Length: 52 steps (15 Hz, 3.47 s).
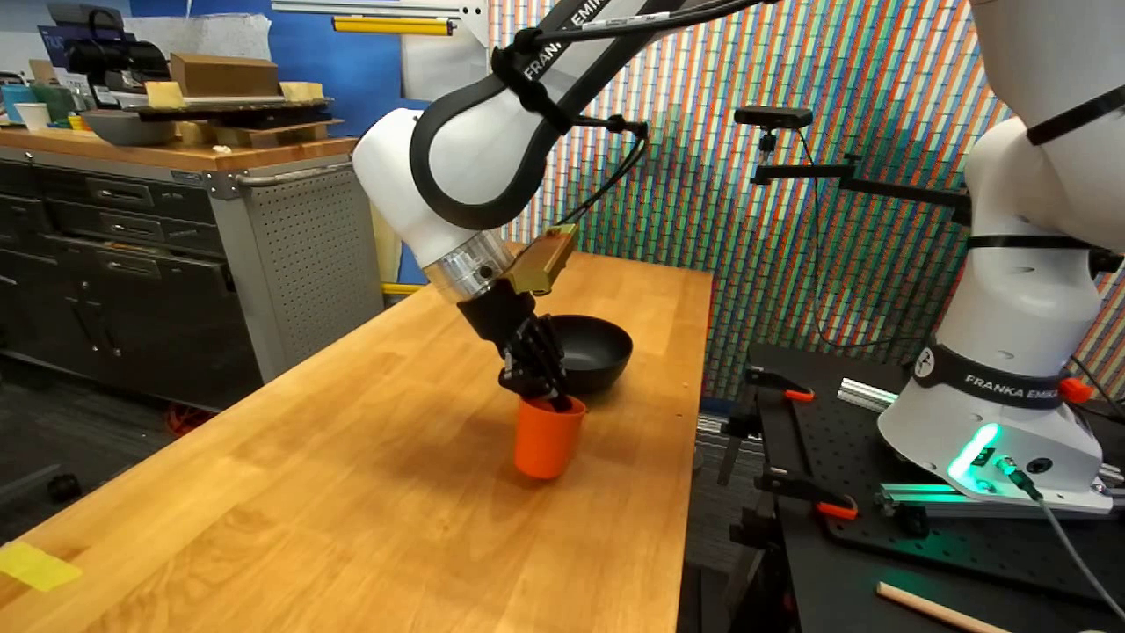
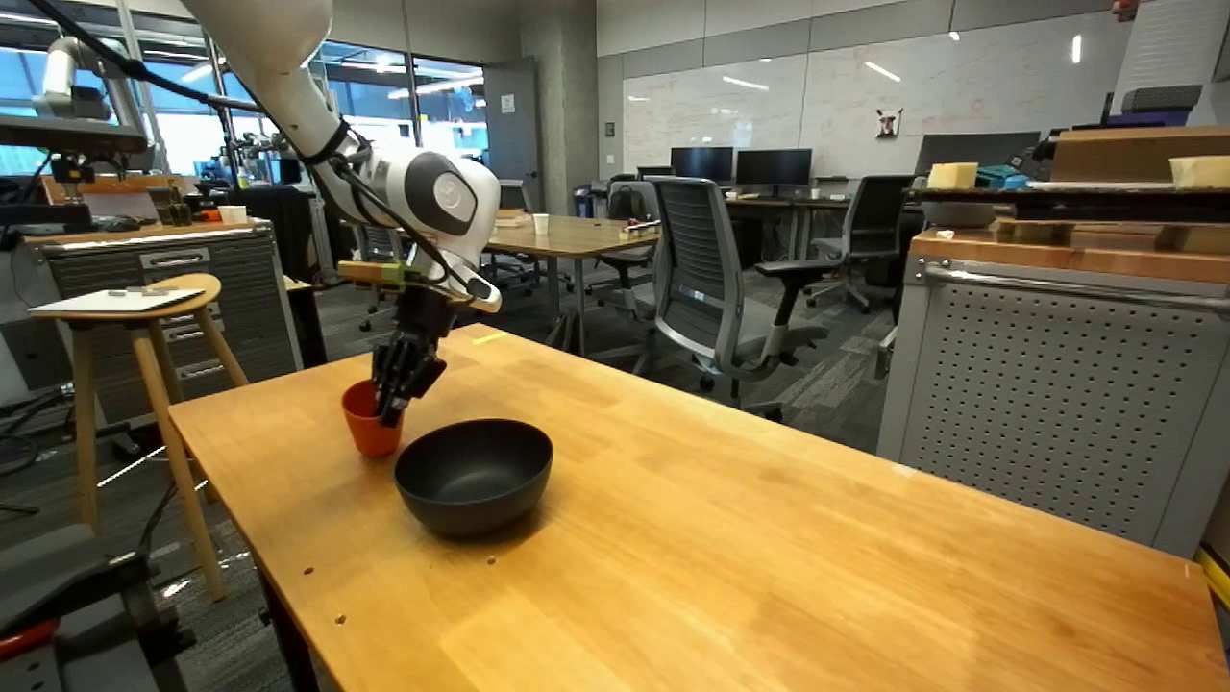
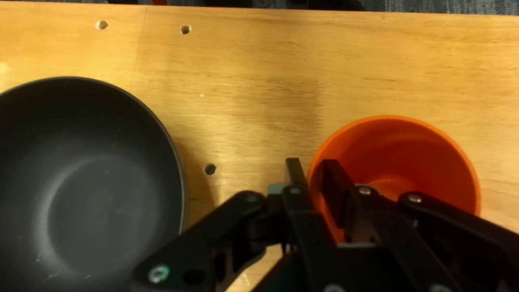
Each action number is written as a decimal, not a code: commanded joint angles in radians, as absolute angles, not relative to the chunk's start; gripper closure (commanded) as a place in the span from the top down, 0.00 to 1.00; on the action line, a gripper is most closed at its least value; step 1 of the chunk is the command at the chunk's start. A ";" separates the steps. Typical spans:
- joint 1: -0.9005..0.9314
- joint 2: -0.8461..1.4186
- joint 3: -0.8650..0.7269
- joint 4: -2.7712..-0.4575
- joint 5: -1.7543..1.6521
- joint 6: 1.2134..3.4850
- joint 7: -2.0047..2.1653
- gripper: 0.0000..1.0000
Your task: Put the cup in the bowl
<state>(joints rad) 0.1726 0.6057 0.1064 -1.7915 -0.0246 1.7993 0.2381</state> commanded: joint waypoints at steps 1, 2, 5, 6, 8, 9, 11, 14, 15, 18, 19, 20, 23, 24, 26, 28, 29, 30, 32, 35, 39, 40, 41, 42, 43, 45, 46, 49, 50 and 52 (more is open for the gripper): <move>0.165 0.593 0.108 -1.784 0.023 1.782 0.197 0.04; 0.160 0.582 0.109 -1.786 0.039 1.779 0.183 0.06; 0.148 0.537 0.103 -1.813 0.065 1.792 0.165 0.06; 0.147 0.503 0.093 -1.833 0.057 1.804 0.177 0.05; 0.142 0.437 0.068 -1.862 0.036 1.817 0.205 0.05; 0.137 0.399 0.054 -1.875 0.028 1.821 0.219 0.05; 0.126 0.318 0.021 -1.904 0.007 1.835 0.253 0.04; 0.094 0.214 -0.023 -1.948 -0.006 1.854 0.314 0.04; 0.085 0.193 -0.033 -1.960 -0.010 1.851 0.337 0.04; 0.045 0.172 -0.055 -2.001 0.002 1.834 0.376 0.03; 0.034 0.173 -0.061 -2.015 0.002 1.835 0.386 0.04; 0.023 0.182 -0.066 -2.024 0.008 1.833 0.391 0.04; -0.007 0.235 -0.079 -2.036 0.023 1.832 0.401 0.04; -0.013 0.250 -0.083 -2.037 0.025 1.833 0.402 0.04; -0.025 0.286 -0.087 -2.033 0.031 1.847 0.390 0.04; -0.036 0.325 -0.087 -2.018 0.049 1.863 0.367 0.04; -0.039 0.344 -0.086 -2.010 0.059 1.879 0.363 0.04; -0.040 0.359 -0.084 -2.004 0.067 1.891 0.359 0.04; -0.040 0.390 -0.082 -1.989 0.074 1.919 0.350 0.04; -0.046 0.424 -0.081 -1.970 0.099 1.942 0.331 0.04; -0.041 0.410 -0.080 -1.982 0.124 1.942 0.330 0.39; -0.027 0.371 -0.083 -2.006 0.102 1.949 0.343 0.46; -0.011 0.328 -0.086 -2.029 0.075 1.953 0.360 0.55; 0.005 0.280 -0.089 -2.051 0.043 1.958 0.374 0.62; 0.021 0.227 -0.090 -2.073 0.005 1.960 0.389 0.69; 0.048 0.135 -0.085 -2.103 -0.088 1.968 0.417 0.84; 0.061 0.087 -0.076 -2.116 -0.133 1.965 0.436 0.92; 0.085 -0.061 -0.029 -2.145 -0.260 1.934 0.450 1.00; 0.090 -0.097 -0.005 -2.149 -0.295 1.913 0.430 1.00; 0.093 -0.149 0.043 -2.157 -0.366 1.890 0.409 1.00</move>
<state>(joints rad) 0.0830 -0.0367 -0.0101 -2.1034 -0.2705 1.9221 0.4233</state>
